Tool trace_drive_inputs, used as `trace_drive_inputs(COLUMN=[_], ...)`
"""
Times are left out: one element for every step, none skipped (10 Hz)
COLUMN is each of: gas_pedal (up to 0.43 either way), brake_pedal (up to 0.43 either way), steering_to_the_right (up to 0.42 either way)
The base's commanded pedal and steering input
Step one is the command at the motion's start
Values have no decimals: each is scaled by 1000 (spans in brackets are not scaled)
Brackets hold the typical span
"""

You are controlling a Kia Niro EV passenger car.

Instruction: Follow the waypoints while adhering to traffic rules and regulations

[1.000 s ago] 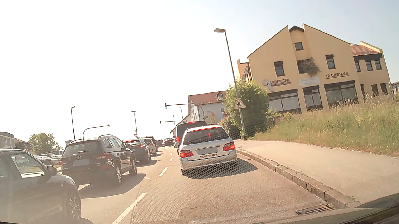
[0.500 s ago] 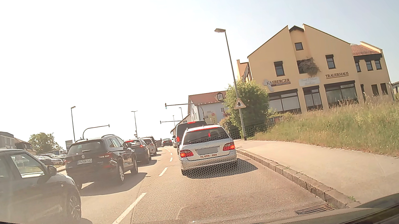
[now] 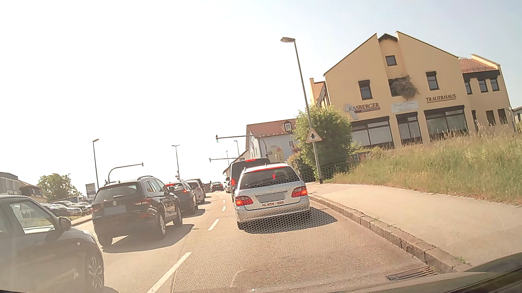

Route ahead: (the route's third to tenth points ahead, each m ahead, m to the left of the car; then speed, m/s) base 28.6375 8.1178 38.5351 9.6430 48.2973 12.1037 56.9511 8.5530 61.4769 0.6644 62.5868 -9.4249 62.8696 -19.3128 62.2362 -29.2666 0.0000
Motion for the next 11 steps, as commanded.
trace_drive_inputs(gas_pedal=[0,0,0,0,0,0,0,0,0,0,0], brake_pedal=[244,244,232,201,85,0,0,0,0,0,0], steering_to_the_right=[-21,-21,-21,-21,-21,-21,-21,-21,-21,-21,-21])
